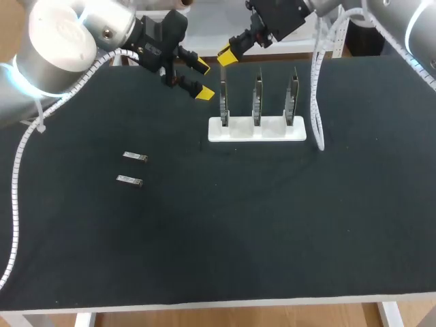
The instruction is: Pick up the optical module with the left hand, and insert it into the network port with the right hand.
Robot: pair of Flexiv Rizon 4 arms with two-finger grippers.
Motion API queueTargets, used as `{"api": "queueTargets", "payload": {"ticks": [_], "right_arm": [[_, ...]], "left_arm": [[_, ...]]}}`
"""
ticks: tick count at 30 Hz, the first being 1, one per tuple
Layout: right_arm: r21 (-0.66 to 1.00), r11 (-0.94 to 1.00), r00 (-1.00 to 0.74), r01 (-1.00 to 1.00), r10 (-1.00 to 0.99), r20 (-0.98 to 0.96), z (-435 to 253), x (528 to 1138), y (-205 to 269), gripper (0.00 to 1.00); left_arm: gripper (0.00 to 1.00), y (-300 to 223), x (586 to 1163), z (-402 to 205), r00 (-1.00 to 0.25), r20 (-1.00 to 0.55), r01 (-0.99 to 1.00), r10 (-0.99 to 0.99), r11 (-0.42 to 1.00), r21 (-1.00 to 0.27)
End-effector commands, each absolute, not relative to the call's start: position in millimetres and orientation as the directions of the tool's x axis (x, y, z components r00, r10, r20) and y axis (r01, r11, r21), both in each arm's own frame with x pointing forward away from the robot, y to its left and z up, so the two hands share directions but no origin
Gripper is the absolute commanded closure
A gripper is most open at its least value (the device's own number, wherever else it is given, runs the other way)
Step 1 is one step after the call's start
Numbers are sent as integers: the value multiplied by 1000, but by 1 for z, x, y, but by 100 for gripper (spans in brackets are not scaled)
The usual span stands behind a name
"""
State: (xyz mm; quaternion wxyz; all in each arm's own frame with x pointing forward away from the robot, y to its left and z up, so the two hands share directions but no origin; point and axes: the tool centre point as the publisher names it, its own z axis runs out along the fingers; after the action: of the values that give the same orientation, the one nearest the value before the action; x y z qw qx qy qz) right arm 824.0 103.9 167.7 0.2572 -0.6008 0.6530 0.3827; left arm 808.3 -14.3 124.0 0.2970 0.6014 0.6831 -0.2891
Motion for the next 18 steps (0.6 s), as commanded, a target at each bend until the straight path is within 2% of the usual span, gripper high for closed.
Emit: {"api": "queueTargets", "payload": {"ticks": [1,18], "right_arm": [[230,-68,-146,-971,-593,-792,168,833,106,100],[216,-101,-114,-971,-598,-793,165,828,107,100]], "left_arm": [[0,-15,809,125,-101,-751,993,653,109,-39],[0,-15,809,125,-101,-751,993,653,109,-39]]}}
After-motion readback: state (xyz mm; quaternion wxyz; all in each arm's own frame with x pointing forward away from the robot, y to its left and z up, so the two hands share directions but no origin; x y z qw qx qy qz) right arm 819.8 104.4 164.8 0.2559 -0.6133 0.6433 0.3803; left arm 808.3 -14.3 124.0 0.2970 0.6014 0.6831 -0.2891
